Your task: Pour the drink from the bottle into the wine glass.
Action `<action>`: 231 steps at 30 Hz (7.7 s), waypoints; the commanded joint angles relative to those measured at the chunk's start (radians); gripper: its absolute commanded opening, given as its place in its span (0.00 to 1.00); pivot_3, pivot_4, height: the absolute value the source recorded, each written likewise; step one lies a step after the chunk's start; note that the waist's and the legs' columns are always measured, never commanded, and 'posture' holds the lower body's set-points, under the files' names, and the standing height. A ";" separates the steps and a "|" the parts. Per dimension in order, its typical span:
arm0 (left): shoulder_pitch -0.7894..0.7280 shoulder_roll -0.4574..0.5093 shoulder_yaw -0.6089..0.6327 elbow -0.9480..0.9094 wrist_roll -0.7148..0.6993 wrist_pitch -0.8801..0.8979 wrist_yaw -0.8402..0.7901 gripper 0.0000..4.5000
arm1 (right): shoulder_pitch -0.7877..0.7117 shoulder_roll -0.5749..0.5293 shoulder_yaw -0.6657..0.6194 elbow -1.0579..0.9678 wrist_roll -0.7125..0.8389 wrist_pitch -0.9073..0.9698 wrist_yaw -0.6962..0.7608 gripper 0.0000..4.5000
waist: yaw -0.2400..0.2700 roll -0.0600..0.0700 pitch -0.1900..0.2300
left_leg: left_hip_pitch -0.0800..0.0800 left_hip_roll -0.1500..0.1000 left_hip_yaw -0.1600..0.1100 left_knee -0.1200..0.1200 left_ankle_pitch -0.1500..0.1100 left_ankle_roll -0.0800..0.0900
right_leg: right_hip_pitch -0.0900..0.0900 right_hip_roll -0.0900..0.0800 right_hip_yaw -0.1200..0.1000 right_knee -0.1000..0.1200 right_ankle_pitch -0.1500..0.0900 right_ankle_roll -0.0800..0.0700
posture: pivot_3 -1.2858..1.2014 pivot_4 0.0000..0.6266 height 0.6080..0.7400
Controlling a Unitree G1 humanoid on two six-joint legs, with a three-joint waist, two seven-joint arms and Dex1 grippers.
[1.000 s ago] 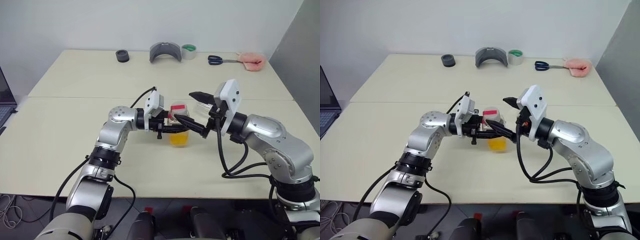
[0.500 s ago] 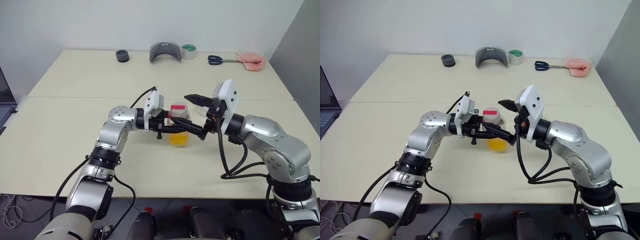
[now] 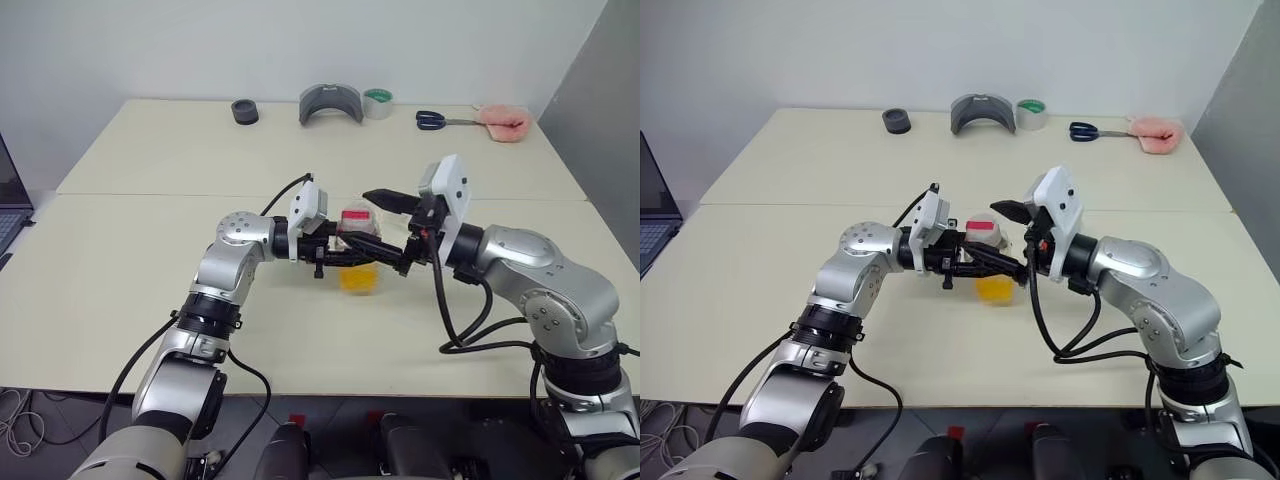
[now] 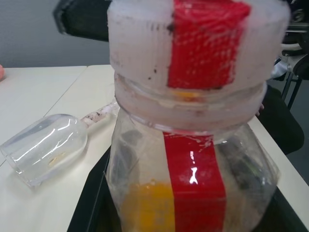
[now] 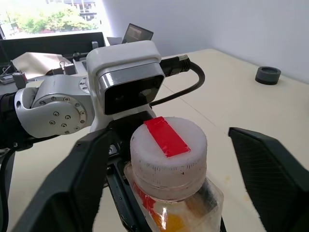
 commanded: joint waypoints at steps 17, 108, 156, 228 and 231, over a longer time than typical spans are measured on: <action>-0.001 -0.001 0.002 -0.051 -0.011 -0.018 0.002 0.38 | 0.055 0.036 -0.054 -0.093 -0.031 -0.083 -0.053 0.39 | 0.001 0.000 0.000 | 0.000 0.000 0.000 0.000 0.000 0.000 | 0.000 0.000 0.000 0.000 0.000 0.000 | 0.52 0.24 1.00; 0.248 0.138 0.401 0.174 0.141 -0.125 0.932 0.99 | 0.030 0.194 0.267 0.129 -0.397 -0.120 -0.007 1.00 | -0.001 0.000 0.001 | 0.001 0.000 0.000 0.000 0.002 -0.003 | -0.002 -0.001 0.001 0.005 0.000 0.000 | 0.52 0.24 1.00; 0.304 0.023 -0.009 -0.203 0.055 -0.132 0.302 1.00 | -0.074 -0.039 0.419 0.815 -1.358 -0.266 -0.414 0.71 | 0.005 0.000 0.001 | 0.006 0.001 0.007 -0.002 0.000 0.000 | 0.001 0.000 0.005 0.001 0.000 0.000 | 0.52 0.24 1.00; 0.583 0.283 0.375 -0.649 -0.156 0.281 0.594 1.00 | -0.084 0.585 0.084 1.005 -0.571 -0.843 -0.165 0.03 | -0.002 0.003 0.002 | 0.011 0.002 0.008 -0.006 0.000 0.000 | 0.000 0.001 0.008 0.004 0.000 -0.001 | 0.52 0.24 1.00; 0.581 0.304 0.404 -0.668 -0.174 0.303 0.600 1.00 | -0.134 0.585 0.089 1.132 -0.594 -0.914 -0.163 0.03 | 0.002 0.002 0.002 | 0.010 0.001 0.008 -0.006 0.000 0.000 | 0.000 0.000 0.008 0.003 0.000 -0.001 | 0.52 0.24 1.00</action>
